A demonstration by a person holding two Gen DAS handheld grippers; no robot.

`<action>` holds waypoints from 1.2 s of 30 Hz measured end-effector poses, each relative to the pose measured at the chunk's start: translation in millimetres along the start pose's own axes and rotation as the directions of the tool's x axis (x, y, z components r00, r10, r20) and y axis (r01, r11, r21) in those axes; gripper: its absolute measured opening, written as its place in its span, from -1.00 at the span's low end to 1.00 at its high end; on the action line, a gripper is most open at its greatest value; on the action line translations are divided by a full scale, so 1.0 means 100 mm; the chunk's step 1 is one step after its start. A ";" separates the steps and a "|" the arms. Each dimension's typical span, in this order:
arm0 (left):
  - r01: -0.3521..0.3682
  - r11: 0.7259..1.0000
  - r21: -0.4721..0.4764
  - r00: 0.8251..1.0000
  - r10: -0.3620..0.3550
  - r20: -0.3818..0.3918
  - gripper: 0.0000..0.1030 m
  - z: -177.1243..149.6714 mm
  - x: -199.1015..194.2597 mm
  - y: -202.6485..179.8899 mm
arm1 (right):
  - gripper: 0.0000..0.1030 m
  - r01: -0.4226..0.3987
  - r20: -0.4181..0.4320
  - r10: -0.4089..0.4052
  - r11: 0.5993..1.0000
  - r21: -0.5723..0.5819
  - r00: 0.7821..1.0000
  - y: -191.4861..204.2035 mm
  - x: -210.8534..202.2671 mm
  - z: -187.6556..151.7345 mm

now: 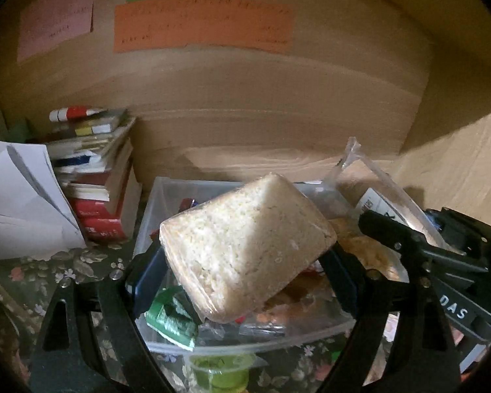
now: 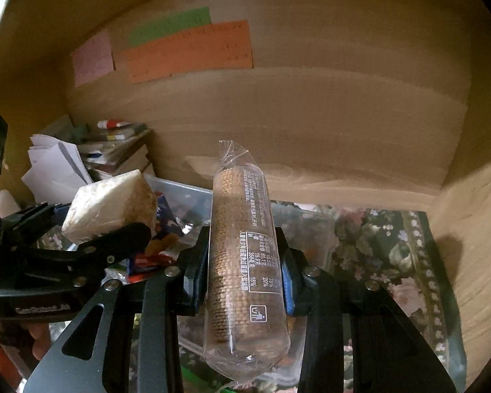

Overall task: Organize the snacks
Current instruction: 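Open both tools to release the bread pack and cracker roll into the box, then grasp the green jelly cup with the left tool while the right tool grasps the nut bag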

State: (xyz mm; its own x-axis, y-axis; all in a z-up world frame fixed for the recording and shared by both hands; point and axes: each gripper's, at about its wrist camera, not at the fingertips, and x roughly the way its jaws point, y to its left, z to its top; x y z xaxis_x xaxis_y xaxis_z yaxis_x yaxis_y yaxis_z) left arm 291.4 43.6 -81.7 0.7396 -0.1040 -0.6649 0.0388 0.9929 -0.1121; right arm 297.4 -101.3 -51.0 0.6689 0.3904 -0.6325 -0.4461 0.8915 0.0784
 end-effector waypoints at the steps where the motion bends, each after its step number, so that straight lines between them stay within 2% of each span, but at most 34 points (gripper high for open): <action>1: -0.001 1.000 -0.001 1.000 0.001 -0.003 0.71 0.00 0.02 0.00 | -0.37 0.002 -0.008 -0.002 1.000 -0.002 1.000 0.00 0.03 0.00; 7: 0.006 1.000 0.018 1.000 -0.006 -0.001 0.72 0.00 0.04 -0.02 | -0.36 0.015 -0.027 -0.015 1.000 -0.005 1.000 0.02 0.07 -0.01; 15: 0.044 0.999 -0.010 0.999 -0.045 -0.024 0.73 0.02 -0.03 0.10 | -0.27 0.019 0.046 -0.018 0.999 -0.027 0.999 0.09 -0.22 0.08; 19: 0.028 1.000 0.001 0.999 -0.028 0.025 0.78 0.04 -0.22 0.09 | -0.16 0.014 0.070 -0.012 0.999 -0.030 0.998 0.12 -0.35 0.05; 24: 0.024 1.000 0.018 0.999 -0.025 0.046 0.80 0.05 -0.39 0.06 | -0.04 0.021 0.079 -0.018 0.999 -0.035 0.997 0.14 -0.48 -0.05; 28: 0.018 0.999 0.037 0.998 -0.020 0.059 0.81 -0.02 -0.55 0.08 | 0.01 0.013 0.068 -0.010 0.999 -0.034 0.998 0.14 -0.56 -0.17; 36: 0.006 1.000 0.027 1.000 -0.006 0.030 0.81 -0.40 -0.74 0.28 | 0.33 -0.026 -0.005 0.026 0.999 -0.021 1.000 0.20 -0.56 -0.52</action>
State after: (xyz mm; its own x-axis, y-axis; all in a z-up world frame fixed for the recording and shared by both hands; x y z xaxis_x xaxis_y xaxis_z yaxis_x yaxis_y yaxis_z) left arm 210.7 76.4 -65.2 0.7591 -0.1085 -0.6419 0.0607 0.9935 -0.0962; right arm 220.4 -116.8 -53.9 0.6546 0.4120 -0.6338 -0.4753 0.8763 0.0786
